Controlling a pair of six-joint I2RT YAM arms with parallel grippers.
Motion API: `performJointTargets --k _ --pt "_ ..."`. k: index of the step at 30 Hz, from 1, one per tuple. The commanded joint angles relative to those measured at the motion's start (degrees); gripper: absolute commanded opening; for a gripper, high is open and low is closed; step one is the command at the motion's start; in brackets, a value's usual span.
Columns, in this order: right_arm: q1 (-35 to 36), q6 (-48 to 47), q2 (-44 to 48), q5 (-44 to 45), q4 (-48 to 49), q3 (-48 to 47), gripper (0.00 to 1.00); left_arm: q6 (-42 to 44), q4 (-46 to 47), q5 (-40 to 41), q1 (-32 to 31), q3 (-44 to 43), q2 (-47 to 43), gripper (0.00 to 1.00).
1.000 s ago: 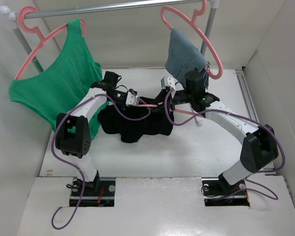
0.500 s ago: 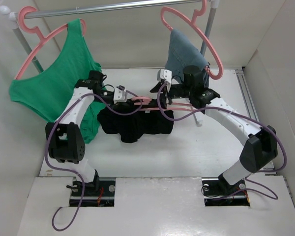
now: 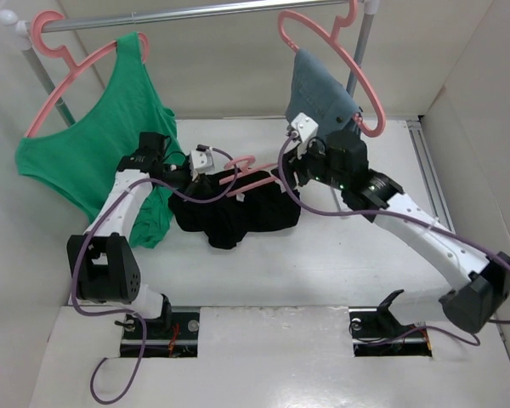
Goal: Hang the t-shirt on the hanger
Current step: Place tshirt on hanger
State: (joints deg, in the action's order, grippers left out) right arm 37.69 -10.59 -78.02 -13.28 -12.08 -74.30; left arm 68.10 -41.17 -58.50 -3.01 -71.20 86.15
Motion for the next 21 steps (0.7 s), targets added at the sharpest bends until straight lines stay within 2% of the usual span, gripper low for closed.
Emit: performJointTargets --k 1,2,3,5,8,9,11,12,13,21 --pt "2.6 8.1 4.4 11.8 3.6 2.9 0.62 -15.2 11.2 0.8 0.3 1.8 -4.7 0.00" --pt "3.2 8.1 4.5 11.8 3.6 4.4 0.45 -16.6 11.9 0.8 0.3 2.4 -4.7 0.00" --pt "3.9 8.8 4.5 11.8 4.2 5.1 0.34 -17.3 11.9 0.8 0.3 2.4 -5.3 0.00" --pt "4.4 9.4 3.2 9.1 4.3 6.4 0.22 -18.3 13.1 1.5 0.3 3.0 -6.1 0.00" --pt "4.4 10.0 -2.2 6.7 4.3 7.5 0.26 -19.7 15.0 2.2 0.3 4.5 -7.5 0.00" --pt "4.4 10.5 -4.9 6.7 5.6 7.5 0.36 -19.7 15.7 2.2 0.3 5.0 -8.3 0.00" --pt "4.4 11.3 -7.7 5.5 8.0 8.0 0.42 -22.6 17.5 2.7 0.3 5.5 -8.9 0.00" --pt "4.4 12.1 -8.9 5.5 9.4 8.0 0.52 -22.7 18.1 2.7 0.3 6.3 -8.9 0.00" --pt "4.4 13.6 -11.2 6.6 11.8 8.7 0.56 -22.7 18.1 2.7 -0.4 6.9 -9.5 0.00" --pt "4.4 18.1 -18.6 11.6 16.6 9.4 0.58 -24.7 18.1 2.6 -1.6 8.6 -10.7 0.00"
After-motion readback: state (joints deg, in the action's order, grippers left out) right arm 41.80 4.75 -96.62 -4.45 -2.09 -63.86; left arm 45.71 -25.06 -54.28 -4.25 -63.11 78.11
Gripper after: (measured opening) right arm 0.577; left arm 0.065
